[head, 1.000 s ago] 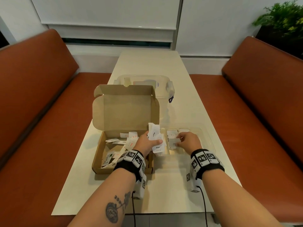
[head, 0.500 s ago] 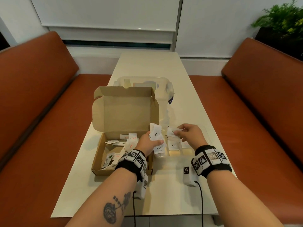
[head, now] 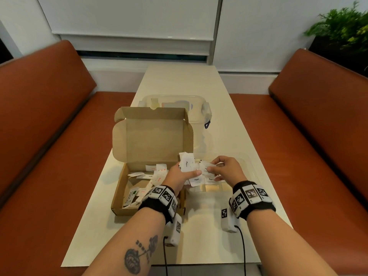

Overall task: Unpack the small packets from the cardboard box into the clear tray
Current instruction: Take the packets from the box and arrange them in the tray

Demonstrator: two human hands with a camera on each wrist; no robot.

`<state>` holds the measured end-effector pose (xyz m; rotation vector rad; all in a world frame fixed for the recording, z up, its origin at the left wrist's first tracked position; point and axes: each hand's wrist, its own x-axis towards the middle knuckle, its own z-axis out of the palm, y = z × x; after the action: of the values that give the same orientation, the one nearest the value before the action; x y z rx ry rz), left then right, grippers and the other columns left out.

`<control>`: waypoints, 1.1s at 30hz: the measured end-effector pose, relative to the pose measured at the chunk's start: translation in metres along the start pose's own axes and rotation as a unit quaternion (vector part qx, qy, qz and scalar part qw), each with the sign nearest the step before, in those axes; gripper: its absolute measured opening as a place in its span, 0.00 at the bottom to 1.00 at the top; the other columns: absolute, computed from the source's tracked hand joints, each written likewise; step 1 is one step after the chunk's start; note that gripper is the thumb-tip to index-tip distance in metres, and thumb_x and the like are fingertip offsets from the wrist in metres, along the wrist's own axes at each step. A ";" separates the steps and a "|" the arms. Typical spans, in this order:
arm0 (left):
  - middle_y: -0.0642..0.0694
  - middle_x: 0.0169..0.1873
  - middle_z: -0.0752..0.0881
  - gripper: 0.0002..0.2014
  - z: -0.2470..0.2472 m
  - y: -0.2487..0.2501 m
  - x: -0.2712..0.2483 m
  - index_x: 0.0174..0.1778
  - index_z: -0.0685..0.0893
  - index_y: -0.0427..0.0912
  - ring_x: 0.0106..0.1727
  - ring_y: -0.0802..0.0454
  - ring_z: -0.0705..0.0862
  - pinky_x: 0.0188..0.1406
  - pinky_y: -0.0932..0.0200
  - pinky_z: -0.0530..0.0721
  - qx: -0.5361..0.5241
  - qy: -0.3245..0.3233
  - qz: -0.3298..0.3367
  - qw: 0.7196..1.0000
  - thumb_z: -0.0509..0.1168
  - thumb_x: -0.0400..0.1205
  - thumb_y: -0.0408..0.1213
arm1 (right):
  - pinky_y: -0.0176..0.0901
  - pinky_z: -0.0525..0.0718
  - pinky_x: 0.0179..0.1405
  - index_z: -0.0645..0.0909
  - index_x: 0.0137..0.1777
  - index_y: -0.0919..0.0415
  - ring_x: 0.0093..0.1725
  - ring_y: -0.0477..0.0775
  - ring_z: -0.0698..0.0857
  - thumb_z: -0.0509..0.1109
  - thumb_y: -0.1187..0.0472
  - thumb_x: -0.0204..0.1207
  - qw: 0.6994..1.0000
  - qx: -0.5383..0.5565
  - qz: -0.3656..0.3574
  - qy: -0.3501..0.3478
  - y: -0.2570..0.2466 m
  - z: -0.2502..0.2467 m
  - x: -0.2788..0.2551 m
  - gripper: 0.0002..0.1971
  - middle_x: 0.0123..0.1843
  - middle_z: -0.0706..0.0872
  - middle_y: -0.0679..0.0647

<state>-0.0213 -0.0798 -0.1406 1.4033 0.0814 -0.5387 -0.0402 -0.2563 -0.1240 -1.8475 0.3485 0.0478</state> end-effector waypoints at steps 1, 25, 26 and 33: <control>0.42 0.54 0.89 0.23 0.000 0.000 0.000 0.62 0.82 0.42 0.52 0.45 0.89 0.37 0.55 0.88 -0.004 0.001 -0.002 1.000 0.77 0.71 0.32 | 0.38 0.85 0.25 0.81 0.40 0.65 0.29 0.52 0.85 0.77 0.71 0.68 1.000 0.003 0.001 0.003 0.000 0.000 -0.001 0.07 0.31 0.86 0.58; 0.36 0.55 0.88 0.20 0.005 -0.004 0.004 0.63 0.82 0.34 0.53 0.39 0.88 0.46 0.48 0.88 -0.019 0.028 -0.005 0.999 0.73 0.74 0.25 | 0.38 0.89 0.28 0.82 0.38 0.65 0.29 0.52 0.89 0.68 0.67 0.79 0.997 0.072 0.027 0.006 0.004 0.009 0.002 0.08 0.34 0.88 0.57; 0.36 0.54 0.88 0.19 0.006 -0.003 0.003 0.62 0.82 0.34 0.50 0.40 0.88 0.37 0.53 0.88 -0.030 0.027 -0.008 0.999 0.73 0.75 0.25 | 0.40 0.89 0.29 0.81 0.39 0.65 0.29 0.54 0.89 0.67 0.66 0.79 0.997 0.074 0.026 0.021 0.003 0.009 0.002 0.08 0.35 0.88 0.59; 0.37 0.49 0.87 0.14 0.010 0.001 0.002 0.59 0.82 0.33 0.43 0.44 0.87 0.24 0.62 0.83 -0.078 0.032 -0.005 0.996 0.69 0.77 0.23 | 0.42 0.84 0.20 0.75 0.43 0.67 0.21 0.57 0.83 0.55 0.65 0.85 0.988 0.153 0.024 -0.024 -0.011 0.001 -0.007 0.11 0.29 0.86 0.65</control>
<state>-0.0222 -0.0898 -0.1383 1.2679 0.1780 -0.4849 -0.0437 -0.2509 -0.1127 -1.5324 0.3465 0.0670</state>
